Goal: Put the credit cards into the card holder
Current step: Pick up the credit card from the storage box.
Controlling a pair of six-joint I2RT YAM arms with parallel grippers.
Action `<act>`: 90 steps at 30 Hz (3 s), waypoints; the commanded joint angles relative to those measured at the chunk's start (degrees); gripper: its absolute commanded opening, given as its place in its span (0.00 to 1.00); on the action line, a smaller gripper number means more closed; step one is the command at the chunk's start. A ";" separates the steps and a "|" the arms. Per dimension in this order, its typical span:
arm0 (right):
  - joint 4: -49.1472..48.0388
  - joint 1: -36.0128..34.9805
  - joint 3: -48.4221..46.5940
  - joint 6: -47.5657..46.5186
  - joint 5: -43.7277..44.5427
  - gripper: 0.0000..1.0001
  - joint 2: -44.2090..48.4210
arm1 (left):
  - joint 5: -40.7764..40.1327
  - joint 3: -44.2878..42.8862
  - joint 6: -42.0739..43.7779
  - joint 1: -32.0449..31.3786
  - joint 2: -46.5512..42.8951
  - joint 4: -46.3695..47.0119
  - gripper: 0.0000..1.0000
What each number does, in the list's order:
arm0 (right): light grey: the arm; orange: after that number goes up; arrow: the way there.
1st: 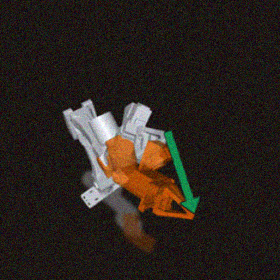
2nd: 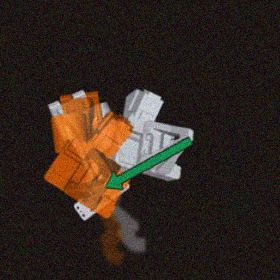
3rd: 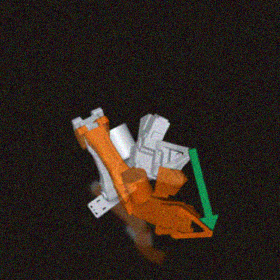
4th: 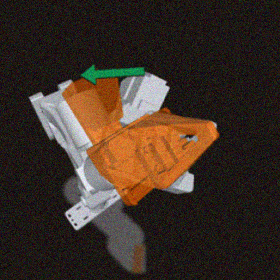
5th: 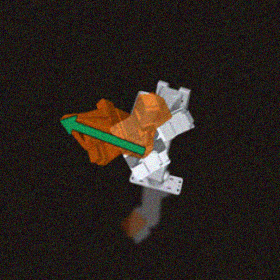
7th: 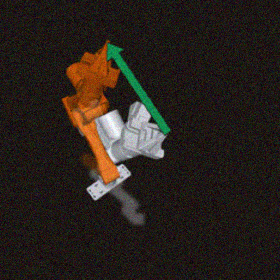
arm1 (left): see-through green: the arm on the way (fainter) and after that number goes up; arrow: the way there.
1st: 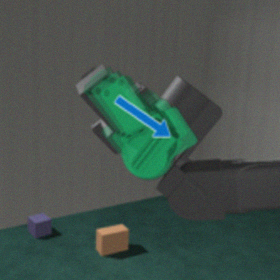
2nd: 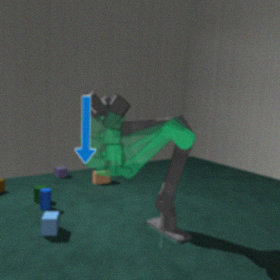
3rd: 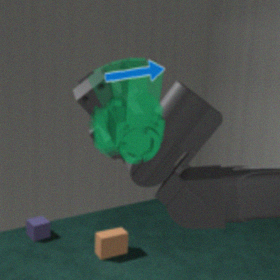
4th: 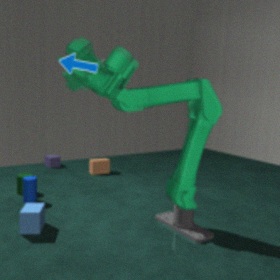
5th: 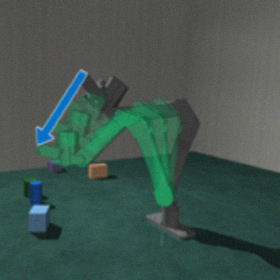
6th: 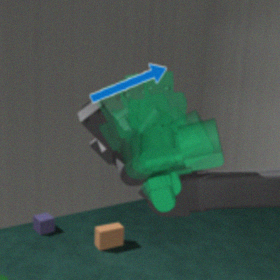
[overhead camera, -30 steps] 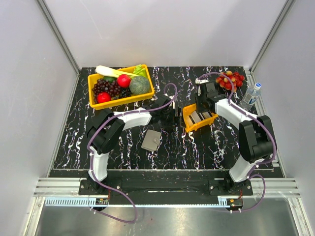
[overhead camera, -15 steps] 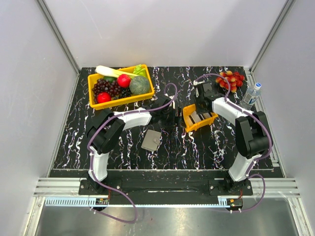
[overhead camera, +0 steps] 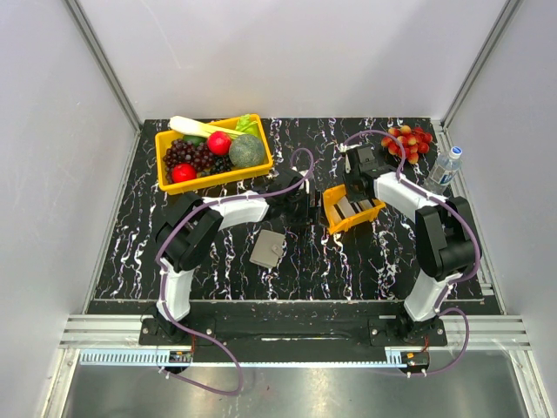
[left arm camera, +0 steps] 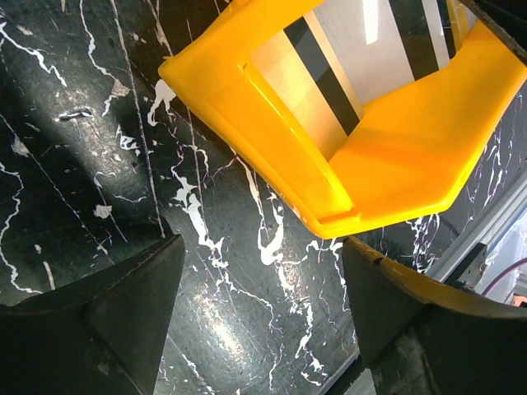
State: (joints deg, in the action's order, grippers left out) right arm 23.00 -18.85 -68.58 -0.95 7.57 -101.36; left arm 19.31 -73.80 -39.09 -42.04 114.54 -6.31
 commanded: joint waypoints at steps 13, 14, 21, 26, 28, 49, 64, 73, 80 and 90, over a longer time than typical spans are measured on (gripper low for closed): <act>-0.59 -0.92 0.90 0.51 -9.33 0.00 5.04 | 1.61 -2.23 -0.55 0.38 0.42 2.53 0.80; -0.51 -0.92 0.90 0.34 -9.59 0.00 4.69 | 1.78 -2.23 -0.55 0.38 0.51 2.61 0.80; -0.68 -0.92 -0.06 0.60 -1.87 0.17 3.71 | 1.78 -1.96 -0.55 0.47 0.33 2.61 0.80; -1.73 -0.92 -0.86 0.07 0.51 0.38 4.68 | 1.87 -2.22 -0.37 0.56 0.33 2.35 0.80; -1.82 -0.92 -0.94 -0.63 0.69 0.40 4.51 | 1.70 -2.14 -0.37 0.56 0.24 2.26 0.80; -0.68 -0.92 -0.95 0.25 -5.55 0.13 0.90 | 2.05 -2.75 -0.46 0.82 0.77 2.44 0.80; 0.64 -0.92 0.37 0.60 -14.86 0.06 4.86 | 2.31 -3.02 -0.81 0.73 1.21 2.44 0.80; 2.05 -0.92 0.20 -0.10 -12.86 0.12 3.28 | 2.40 -3.02 -0.90 0.73 1.12 2.44 0.80; 0.20 -0.92 -1.38 0.60 -7.84 0.34 3.37 | 2.40 -2.93 -0.90 0.82 1.12 2.44 0.80; -0.50 -0.92 -2.18 0.60 -7.40 0.36 0.20 | 2.40 -2.84 -0.81 0.82 1.03 2.44 0.73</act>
State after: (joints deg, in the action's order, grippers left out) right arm 24.25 -19.44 -68.40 -0.36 -0.51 -99.92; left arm 20.62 -74.65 -39.55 -41.56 115.59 -6.22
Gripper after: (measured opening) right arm 0.384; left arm 0.756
